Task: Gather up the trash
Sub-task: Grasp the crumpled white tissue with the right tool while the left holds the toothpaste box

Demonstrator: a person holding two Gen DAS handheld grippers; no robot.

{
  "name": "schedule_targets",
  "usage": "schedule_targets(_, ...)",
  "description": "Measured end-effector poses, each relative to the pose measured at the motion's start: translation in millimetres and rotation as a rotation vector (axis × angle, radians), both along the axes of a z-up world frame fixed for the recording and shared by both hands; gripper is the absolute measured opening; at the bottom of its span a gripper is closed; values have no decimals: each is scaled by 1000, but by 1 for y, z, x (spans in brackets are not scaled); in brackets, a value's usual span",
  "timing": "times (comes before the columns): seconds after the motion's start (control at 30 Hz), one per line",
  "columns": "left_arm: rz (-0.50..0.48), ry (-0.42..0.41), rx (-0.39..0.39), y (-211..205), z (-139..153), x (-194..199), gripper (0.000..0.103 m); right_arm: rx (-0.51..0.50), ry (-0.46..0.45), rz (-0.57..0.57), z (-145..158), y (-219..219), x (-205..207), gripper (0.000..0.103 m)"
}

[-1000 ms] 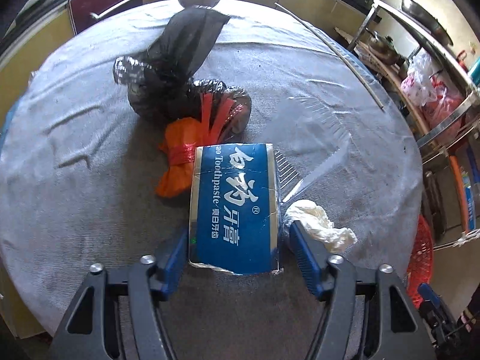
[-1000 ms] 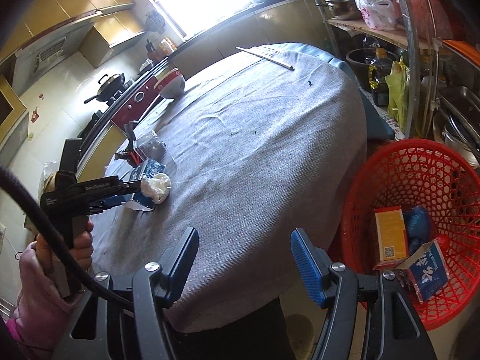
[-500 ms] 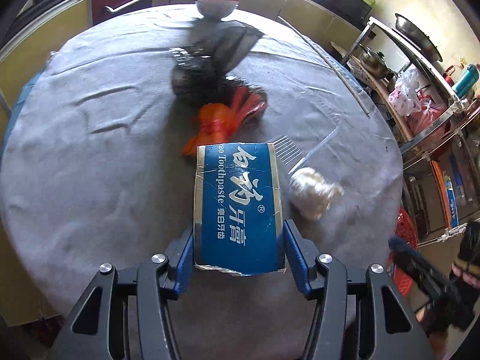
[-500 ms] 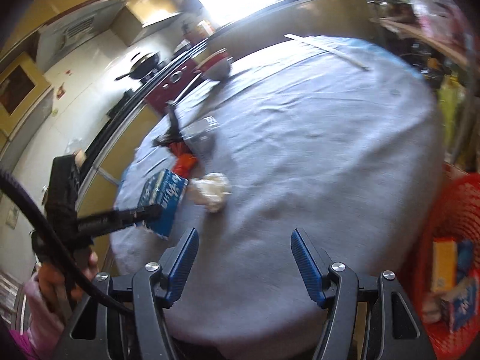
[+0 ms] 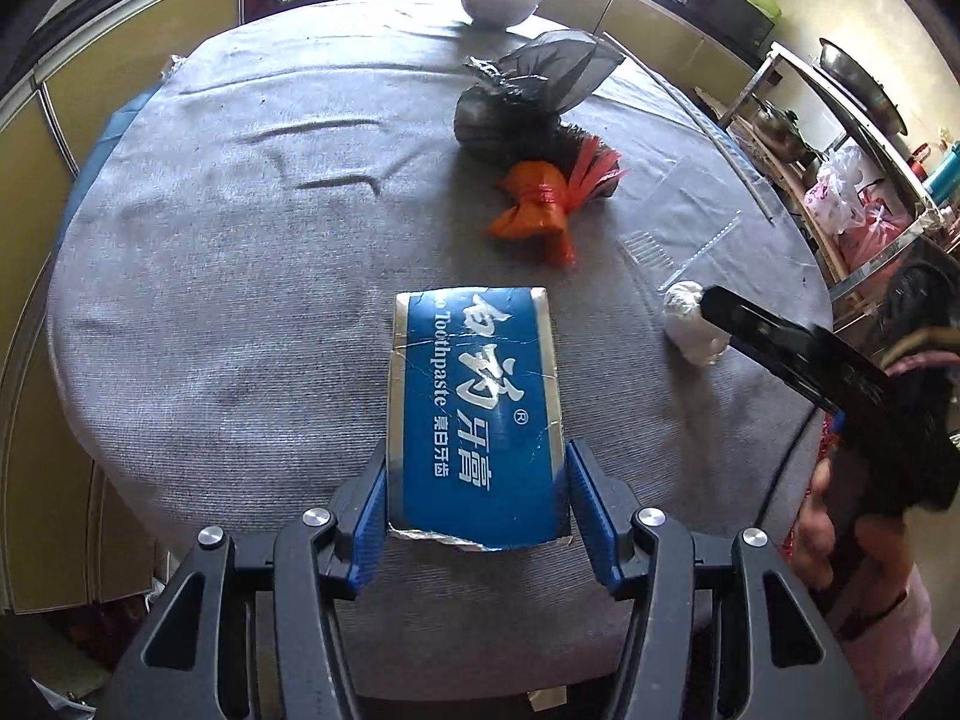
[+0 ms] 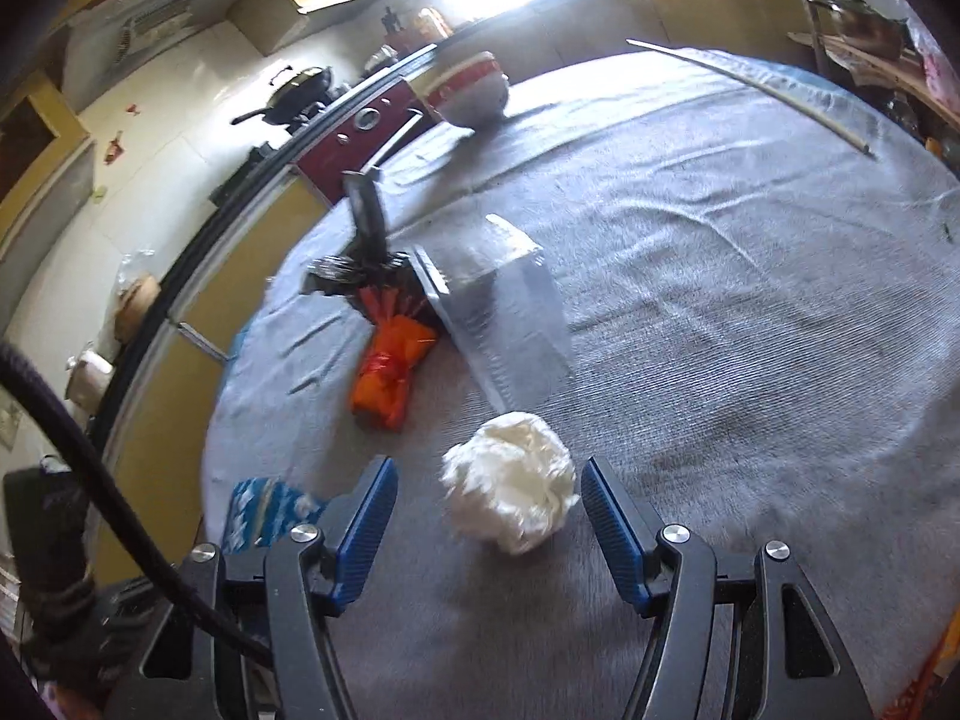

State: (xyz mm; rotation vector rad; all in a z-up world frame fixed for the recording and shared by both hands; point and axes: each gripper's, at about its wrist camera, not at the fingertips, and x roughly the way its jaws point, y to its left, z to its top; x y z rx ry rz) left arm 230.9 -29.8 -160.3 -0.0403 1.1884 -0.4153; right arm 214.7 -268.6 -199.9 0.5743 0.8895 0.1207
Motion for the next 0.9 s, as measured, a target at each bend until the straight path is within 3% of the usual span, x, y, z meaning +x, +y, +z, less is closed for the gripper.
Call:
schedule_targets(0.03, 3, -3, 3, 1, -1, 0, 57, 3, 10, -5, -4, -1, 3, 63)
schedule_targets(0.1, 2, 1, 3, 3, -3, 0, 57, 13, 26, -15, -9, -1, 7, 43)
schedule_targets(0.17, 2, 11, -4, 5, -6, 0, 58, -4, 7, -22, -8, 0, 6, 40)
schedule_targets(0.27, 3, 27, -16, 5, -10, -1, 58, -53, -19, -7, -3, 7, 1, 38)
schedule_targets(0.63, 27, -11, -37, 4, -10, -7, 55, -6, -50, 7, 5, 4, -42, 38)
schedule_targets(0.9, -2, -122, 3, -14, 21, -28, 54, -41, -106, -16, 24, -10, -84, 38)
